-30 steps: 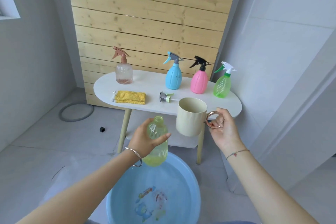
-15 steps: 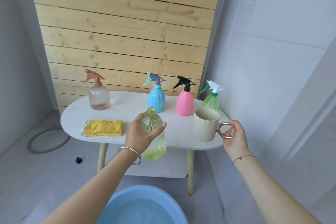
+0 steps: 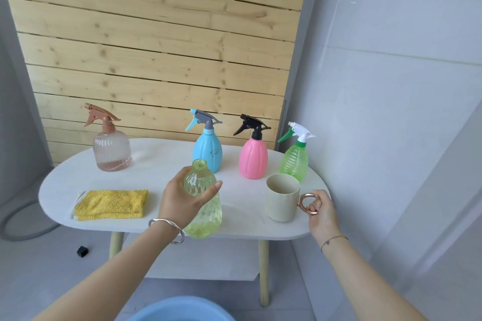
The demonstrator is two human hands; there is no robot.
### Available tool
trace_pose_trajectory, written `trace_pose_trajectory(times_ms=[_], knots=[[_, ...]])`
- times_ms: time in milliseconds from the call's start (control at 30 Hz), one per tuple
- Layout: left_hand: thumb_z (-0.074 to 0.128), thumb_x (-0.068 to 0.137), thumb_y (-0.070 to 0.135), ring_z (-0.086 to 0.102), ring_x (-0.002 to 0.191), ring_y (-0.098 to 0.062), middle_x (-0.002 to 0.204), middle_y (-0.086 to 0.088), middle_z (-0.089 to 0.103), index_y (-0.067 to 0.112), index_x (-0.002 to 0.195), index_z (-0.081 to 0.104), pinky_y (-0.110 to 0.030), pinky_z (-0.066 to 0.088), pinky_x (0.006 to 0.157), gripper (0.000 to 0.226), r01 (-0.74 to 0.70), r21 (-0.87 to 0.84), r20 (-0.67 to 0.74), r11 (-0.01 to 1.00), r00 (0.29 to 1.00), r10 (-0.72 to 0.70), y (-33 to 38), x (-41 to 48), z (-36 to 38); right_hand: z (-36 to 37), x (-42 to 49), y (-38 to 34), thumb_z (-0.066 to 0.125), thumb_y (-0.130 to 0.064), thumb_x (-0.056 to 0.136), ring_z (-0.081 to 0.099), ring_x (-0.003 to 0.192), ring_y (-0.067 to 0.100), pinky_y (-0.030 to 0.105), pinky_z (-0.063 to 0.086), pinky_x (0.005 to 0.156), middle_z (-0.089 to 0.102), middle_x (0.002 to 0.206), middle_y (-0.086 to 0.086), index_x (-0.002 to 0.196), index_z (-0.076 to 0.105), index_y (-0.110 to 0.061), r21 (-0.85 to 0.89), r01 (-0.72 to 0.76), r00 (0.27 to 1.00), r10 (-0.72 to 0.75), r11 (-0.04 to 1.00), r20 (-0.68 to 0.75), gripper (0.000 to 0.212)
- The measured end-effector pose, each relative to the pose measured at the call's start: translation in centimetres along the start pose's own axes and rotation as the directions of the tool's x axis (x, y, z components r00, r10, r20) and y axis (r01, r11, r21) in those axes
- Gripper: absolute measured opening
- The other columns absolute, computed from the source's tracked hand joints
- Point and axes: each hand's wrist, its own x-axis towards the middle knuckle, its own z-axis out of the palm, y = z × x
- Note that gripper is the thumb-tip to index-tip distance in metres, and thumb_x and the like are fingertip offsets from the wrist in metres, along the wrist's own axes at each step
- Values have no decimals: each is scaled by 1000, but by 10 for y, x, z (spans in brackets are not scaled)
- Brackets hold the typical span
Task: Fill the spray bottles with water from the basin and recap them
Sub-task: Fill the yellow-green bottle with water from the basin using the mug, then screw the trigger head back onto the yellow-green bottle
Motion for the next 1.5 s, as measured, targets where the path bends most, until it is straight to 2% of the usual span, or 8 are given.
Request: trace_pose_trajectory(times_ms=[367, 433, 533, 667, 767, 1033, 1300, 1500], knots=[[80, 74, 32, 51, 89, -13, 85, 20, 53, 22, 100, 48, -22, 37, 78, 43, 11, -19, 1, 1000, 1000, -11, 2, 0, -3, -10, -7, -4, 64, -30, 90, 52, 91, 16, 22, 41, 77, 59, 96, 5, 97, 62, -6, -442, 193, 981, -173, 876, 85, 25], [81, 73, 36, 58, 93, -18, 92, 8, 63, 20, 101, 53, -28, 44, 84, 42, 22, -26, -1, 999, 1000, -22, 0, 2, -7, -1, -19, -10, 69, -29, 85, 49, 104, 18, 23, 38, 81, 55, 112, 6, 106, 61, -6, -594, 335, 932, -350, 731, 94, 32], [80, 73, 38, 57, 101, -17, 102, 5, 62, 21, 105, 53, -26, 40, 87, 46, 28, -18, 3, 999, 1000, -28, -5, 7, -16, 26, -46, -16, 74, -19, 79, 43, 113, 16, 25, 34, 91, 52, 116, 2, 108, 60, -10, -659, 661, 696, -622, 359, 359, 34], [80, 71, 44, 51, 118, -18, 115, 1, 59, 11, 127, 53, -26, 38, 94, 71, 42, 39, -11, 998, 999, -41, -13, 16, -34, 79, -81, 5, 69, -19, 85, 54, 103, 12, 24, 40, 92, 59, 116, 0, 114, 60, -14, -510, 819, 574, -347, 263, 742, 31], [78, 64, 59, 52, 122, -21, 124, -4, 61, 10, 129, 52, -33, 41, 102, 86, 63, 41, 1, 997, 998, -63, -20, 25, -47, 110, -89, 37, 62, -32, 90, 50, 120, 15, 28, 36, 102, 56, 129, 0, 125, 57, -16, -602, 784, 611, -16, 152, 792, 40], [69, 54, 75, 59, 107, -17, 107, 3, 67, 16, 114, 59, -33, 46, 94, 85, 79, 83, -6, 993, 997, -78, -44, 44, -66, 155, -92, 93, 63, -46, 85, 53, 114, 14, 33, 38, 100, 61, 120, -6, 116, 64, -26, -719, 684, 693, 201, 121, 693, 38], [80, 71, 44, 49, 121, -13, 121, 2, 58, 10, 131, 51, -20, 33, 95, 75, 97, 63, -17, 993, 995, -96, -60, 47, -63, 165, -85, 104, 55, -33, 90, 59, 106, 20, 26, 43, 82, 66, 112, -3, 116, 64, -23, -738, 671, 729, 123, 62, 673, 29], [82, 70, 41, 50, 99, -6, 97, 14, 57, 23, 110, 55, -17, 34, 83, 52, 82, 61, 12, 995, 996, -83, -55, 42, -51, 180, -84, 47, 62, -22, 91, 56, 78, 10, 5, 38, 59, 63, 91, -3, 114, 64, -7, -630, 574, 791, -157, 523, 591, 27]])
